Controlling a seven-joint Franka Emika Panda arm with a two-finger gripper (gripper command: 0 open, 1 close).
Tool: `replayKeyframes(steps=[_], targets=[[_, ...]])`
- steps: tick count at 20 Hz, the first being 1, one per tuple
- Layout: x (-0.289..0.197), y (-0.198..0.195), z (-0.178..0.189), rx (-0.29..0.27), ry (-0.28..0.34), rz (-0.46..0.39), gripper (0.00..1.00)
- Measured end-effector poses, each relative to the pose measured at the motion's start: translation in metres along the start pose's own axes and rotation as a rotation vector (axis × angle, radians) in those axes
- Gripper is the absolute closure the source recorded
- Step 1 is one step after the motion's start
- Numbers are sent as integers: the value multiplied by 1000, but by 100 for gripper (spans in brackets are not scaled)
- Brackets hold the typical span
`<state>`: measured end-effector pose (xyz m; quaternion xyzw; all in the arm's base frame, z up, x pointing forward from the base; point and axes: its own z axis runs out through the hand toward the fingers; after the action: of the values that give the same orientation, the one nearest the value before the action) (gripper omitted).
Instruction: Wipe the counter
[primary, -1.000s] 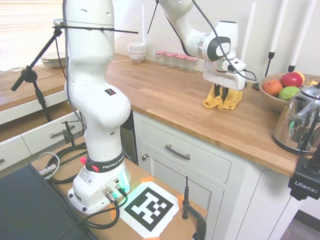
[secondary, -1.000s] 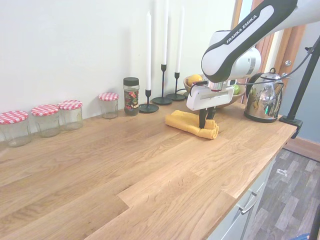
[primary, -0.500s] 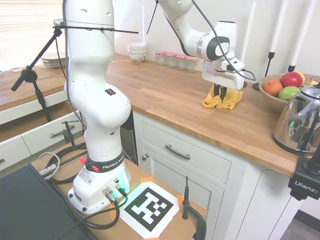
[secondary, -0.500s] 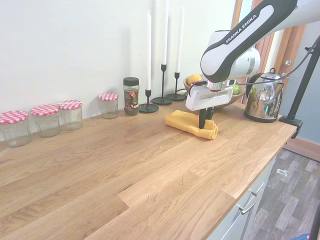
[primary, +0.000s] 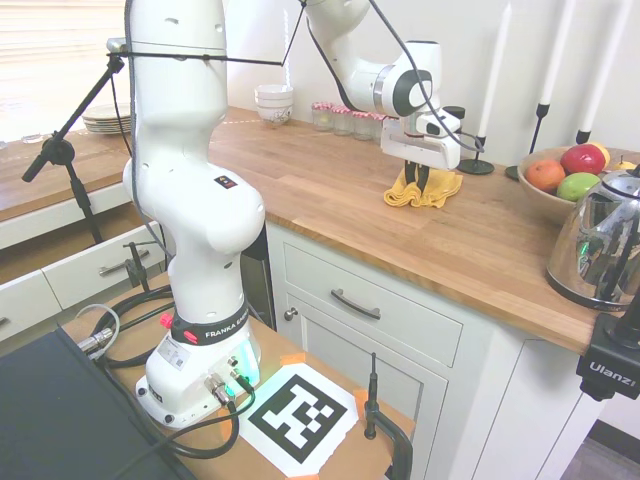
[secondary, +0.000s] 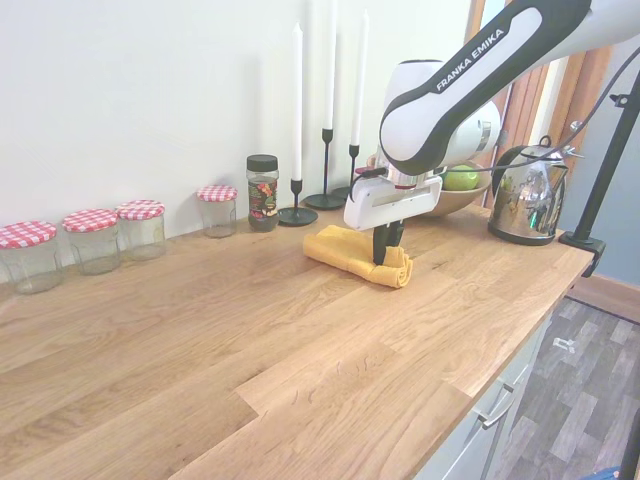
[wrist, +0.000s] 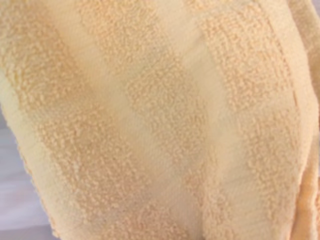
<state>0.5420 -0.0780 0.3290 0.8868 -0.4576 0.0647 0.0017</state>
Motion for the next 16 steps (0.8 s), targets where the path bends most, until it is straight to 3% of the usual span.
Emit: replayKeyframes(steps=[10,16], targets=[[-113,-79,-7,1,48,-82,100],[-169,-105,-11,4,68,-122,100]])
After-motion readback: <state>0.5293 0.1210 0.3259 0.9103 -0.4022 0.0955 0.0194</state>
